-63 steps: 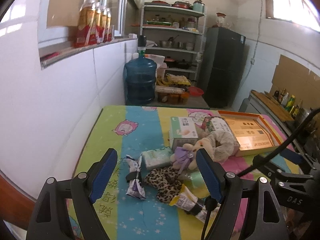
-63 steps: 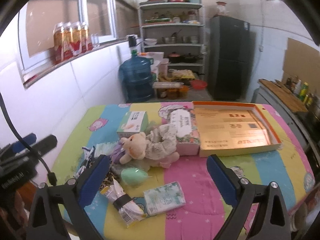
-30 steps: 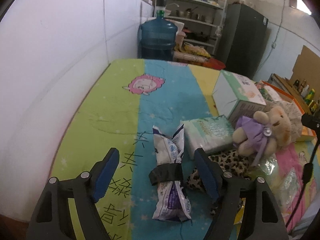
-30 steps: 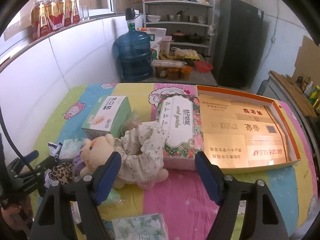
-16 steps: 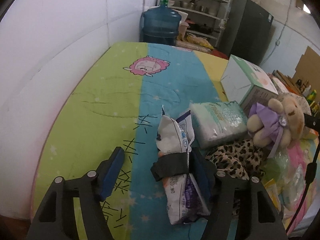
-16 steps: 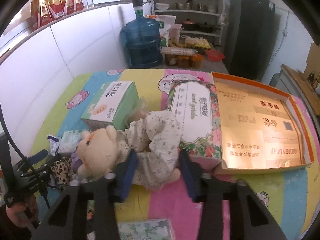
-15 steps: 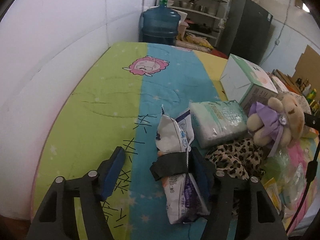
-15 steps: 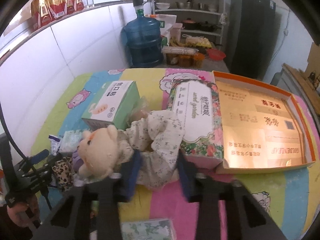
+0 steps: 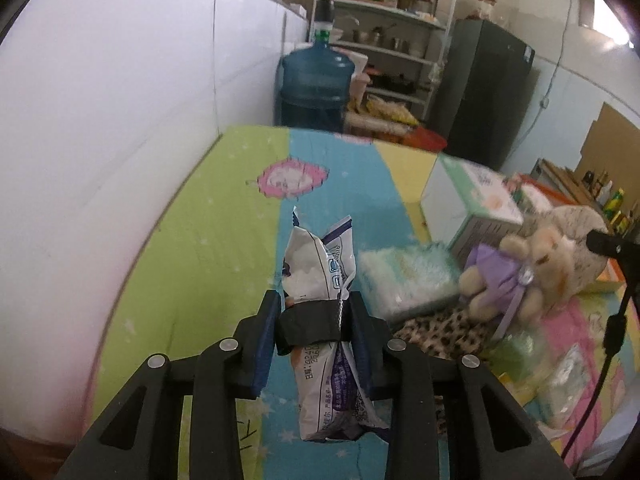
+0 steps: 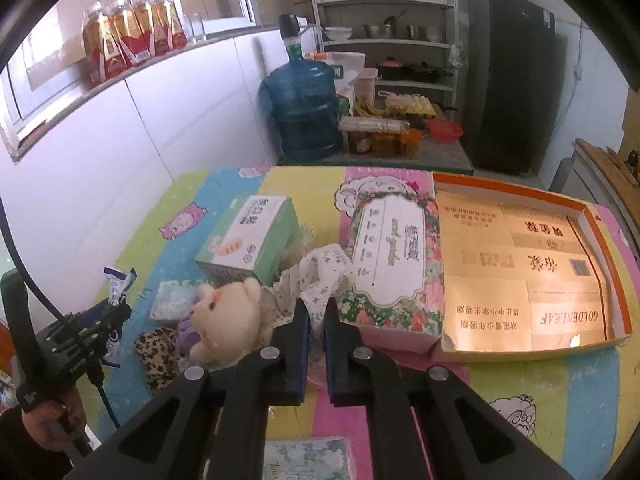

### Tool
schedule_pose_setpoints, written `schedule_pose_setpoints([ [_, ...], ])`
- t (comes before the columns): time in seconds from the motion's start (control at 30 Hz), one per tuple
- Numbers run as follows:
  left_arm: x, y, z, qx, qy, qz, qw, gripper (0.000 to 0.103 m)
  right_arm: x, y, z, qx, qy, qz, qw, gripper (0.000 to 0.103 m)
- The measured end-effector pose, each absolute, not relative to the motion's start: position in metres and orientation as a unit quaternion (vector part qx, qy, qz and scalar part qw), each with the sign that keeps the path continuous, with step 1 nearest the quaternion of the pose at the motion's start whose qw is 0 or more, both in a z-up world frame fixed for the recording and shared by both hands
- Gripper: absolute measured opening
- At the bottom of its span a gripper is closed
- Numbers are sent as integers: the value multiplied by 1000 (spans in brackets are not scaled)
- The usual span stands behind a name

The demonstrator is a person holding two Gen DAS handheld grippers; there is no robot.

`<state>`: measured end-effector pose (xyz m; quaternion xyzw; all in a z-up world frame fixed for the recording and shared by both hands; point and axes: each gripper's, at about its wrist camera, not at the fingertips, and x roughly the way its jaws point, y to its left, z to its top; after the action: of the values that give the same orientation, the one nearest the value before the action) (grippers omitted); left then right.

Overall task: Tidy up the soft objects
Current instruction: 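Carry the snack bag and floral scrunchie with both grippers into the orange box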

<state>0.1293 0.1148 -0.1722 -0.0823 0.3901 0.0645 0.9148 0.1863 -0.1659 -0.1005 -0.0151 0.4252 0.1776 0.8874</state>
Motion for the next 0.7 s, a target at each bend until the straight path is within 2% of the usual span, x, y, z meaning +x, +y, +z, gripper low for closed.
schedule_pose_setpoints([
  [0.33,120,96,-116,-75,350,44,933,34,178,-173,-62,-14,379,184,907,6],
  [0.7,139,35,-71,-57,334,-30,940,34,174,-219,-29,10,342,149,928,6],
])
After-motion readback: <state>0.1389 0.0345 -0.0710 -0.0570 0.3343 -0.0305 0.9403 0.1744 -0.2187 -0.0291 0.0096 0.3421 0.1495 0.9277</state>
